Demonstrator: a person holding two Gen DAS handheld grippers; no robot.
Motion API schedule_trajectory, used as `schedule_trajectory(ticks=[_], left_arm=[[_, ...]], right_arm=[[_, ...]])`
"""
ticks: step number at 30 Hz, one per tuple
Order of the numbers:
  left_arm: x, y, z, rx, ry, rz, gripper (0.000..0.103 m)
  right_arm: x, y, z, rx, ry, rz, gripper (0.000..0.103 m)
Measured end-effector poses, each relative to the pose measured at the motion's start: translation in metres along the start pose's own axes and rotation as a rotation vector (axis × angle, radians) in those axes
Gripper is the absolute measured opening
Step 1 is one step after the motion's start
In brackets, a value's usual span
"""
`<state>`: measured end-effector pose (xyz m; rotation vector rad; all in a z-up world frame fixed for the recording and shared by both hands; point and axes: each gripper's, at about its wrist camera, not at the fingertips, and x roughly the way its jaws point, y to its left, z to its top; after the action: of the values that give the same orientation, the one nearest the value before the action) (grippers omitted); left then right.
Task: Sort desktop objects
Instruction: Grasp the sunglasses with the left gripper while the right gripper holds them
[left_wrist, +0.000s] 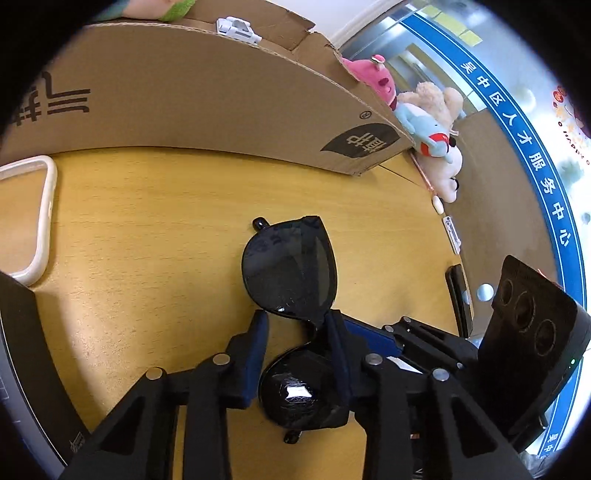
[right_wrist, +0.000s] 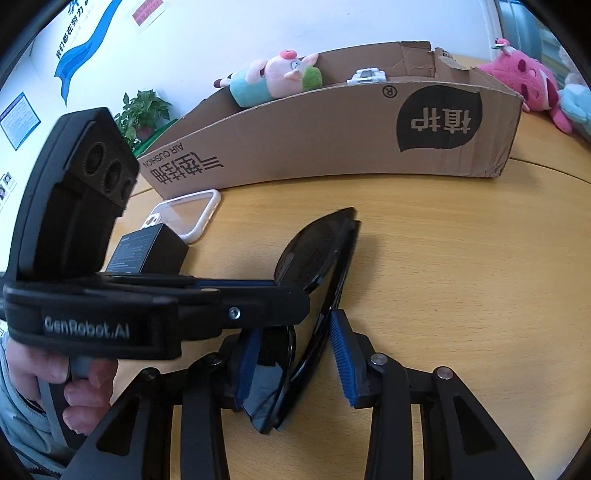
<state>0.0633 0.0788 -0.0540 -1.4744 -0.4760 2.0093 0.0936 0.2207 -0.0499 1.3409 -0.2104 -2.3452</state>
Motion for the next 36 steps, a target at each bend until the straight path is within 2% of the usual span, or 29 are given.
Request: schedule_trajectory(ticks=[4, 5, 6, 8, 12, 17, 25, 27, 30, 36], left_arm=[[-0.003, -0.004, 0.002, 0.009, -0.010, -0.004, 0.023], [-0.003, -0.006, 0.003, 0.014, -0.014, -0.010, 0.015], [-0.004, -0.009, 0.002, 0.023, -0.014, -0.006, 0.014], [-0.005, -0.010, 0.003, 0.043, -0.020, 0.012, 0.014], [-0.004, -0.008, 0.004, 0.031, -0.017, -0.003, 0.014], [-0.005, -0.012, 0.003, 0.037, -0.022, -0.013, 0.007], [-0.016, -0.017, 0.002, 0.039, -0.048, -0.004, 0.005], [-0.021, -0.019, 0.003, 0.038, -0.063, -0.006, 0.000], [-0.030, -0.022, 0.006, 0.043, -0.086, -0.005, 0.000], [-0.036, -0.019, 0.010, 0.022, -0.105, 0.018, 0.000]], right_arm=[[-0.002, 0.003, 0.000, -0.011, -0.007, 0.012, 0.032], [-0.003, 0.005, 0.000, -0.018, -0.010, 0.025, 0.020], [-0.002, 0.007, 0.001, -0.025, -0.004, 0.029, 0.018], [0.002, 0.010, 0.002, -0.028, -0.003, 0.023, 0.018], [0.002, 0.007, 0.003, -0.020, 0.004, 0.031, 0.018], [-0.001, 0.003, 0.001, -0.014, 0.011, 0.045, 0.018], [-0.007, -0.001, 0.004, -0.008, 0.015, 0.090, 0.012], [-0.009, -0.001, 0.006, -0.012, 0.008, 0.101, 0.011], [-0.015, 0.004, 0.011, -0.036, -0.006, 0.116, 0.007], [-0.014, 0.012, 0.025, -0.068, 0.007, 0.094, 0.007]])
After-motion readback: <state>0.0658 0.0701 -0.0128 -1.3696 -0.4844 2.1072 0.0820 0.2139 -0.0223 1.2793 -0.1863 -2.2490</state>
